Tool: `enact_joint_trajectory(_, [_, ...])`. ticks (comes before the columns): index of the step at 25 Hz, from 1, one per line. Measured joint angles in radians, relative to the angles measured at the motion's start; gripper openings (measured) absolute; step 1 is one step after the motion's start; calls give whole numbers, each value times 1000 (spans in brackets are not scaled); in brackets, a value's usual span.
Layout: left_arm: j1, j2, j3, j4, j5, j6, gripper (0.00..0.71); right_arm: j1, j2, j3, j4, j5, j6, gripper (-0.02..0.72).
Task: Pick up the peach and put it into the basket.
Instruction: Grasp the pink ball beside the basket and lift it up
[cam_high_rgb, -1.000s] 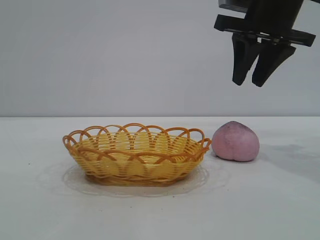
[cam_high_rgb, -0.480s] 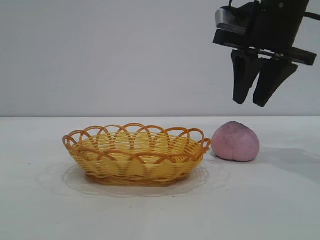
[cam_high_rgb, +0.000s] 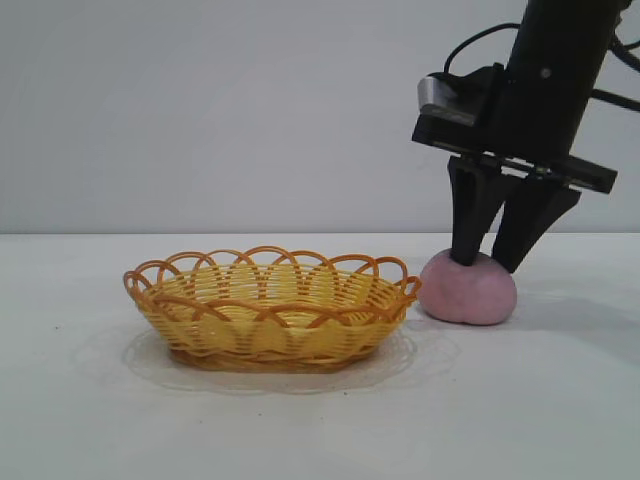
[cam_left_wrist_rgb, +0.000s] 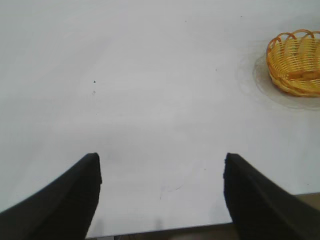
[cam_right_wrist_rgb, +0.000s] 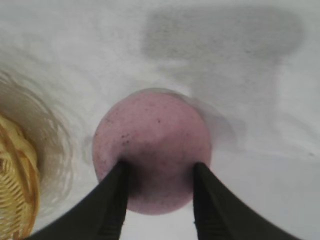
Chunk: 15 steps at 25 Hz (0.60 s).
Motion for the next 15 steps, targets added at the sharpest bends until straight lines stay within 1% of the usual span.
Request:
enact_joint_trajectory(1, [0,0,0,0,0,1,458,0,12,0,7,-9,-15,258])
enact_joint_trajectory(2, [0,0,0,0,0,2,458,0,22,0,16,-13,-31,170])
enact_joint_trajectory(3, [0,0,0,0,0,2,458,0,27,0,20,-18,-47,104])
enact_joint_trajectory(5, [0,0,0,0,0,4,458,0,14,0,26,-24,-64,46])
enact_joint_trajectory(6, [0,0,0,0,0,4,458,0,-8,0,29,-26,-69,0])
enact_joint_trajectory(9, [0,0,0,0,-2,4,458,27,-113,4,33,-35,-96,0])
enact_joint_trajectory(12, [0,0,0,0,-2,8,458,91,-221,4,84,-32,-149,0])
enact_joint_trajectory(14, [0,0,0,0,-2,8,458,148,-253,4,114,-20,-167,0])
enact_joint_trajectory(15, [0,0,0,0,-2,8,458,181,-257,4,120,-13,-172,0])
